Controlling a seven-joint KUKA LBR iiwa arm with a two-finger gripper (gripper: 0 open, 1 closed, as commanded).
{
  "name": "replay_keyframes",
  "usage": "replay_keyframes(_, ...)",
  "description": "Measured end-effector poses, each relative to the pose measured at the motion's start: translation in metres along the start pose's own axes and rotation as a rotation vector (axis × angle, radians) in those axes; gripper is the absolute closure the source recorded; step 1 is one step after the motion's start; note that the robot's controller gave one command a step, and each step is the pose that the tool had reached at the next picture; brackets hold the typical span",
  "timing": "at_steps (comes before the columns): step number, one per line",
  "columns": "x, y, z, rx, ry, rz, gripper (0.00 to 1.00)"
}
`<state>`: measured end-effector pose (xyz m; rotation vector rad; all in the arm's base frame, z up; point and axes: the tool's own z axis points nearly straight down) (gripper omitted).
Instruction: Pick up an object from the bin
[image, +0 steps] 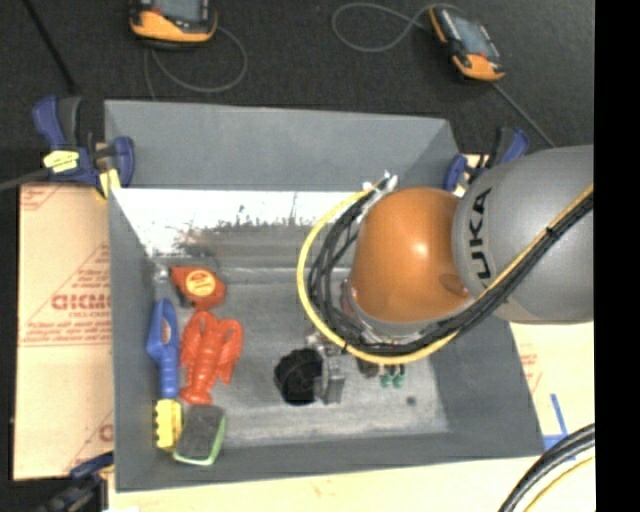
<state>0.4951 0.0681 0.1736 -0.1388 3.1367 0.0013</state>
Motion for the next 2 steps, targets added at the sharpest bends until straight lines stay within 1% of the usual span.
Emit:
replay_keyframes(1,0.0,0.0,0.0,0.0,0.0,0.0,1.0)
replay_keyframes(2,-0.004,-0.004,-0.053,0.001,0.006,0.008,1.0)
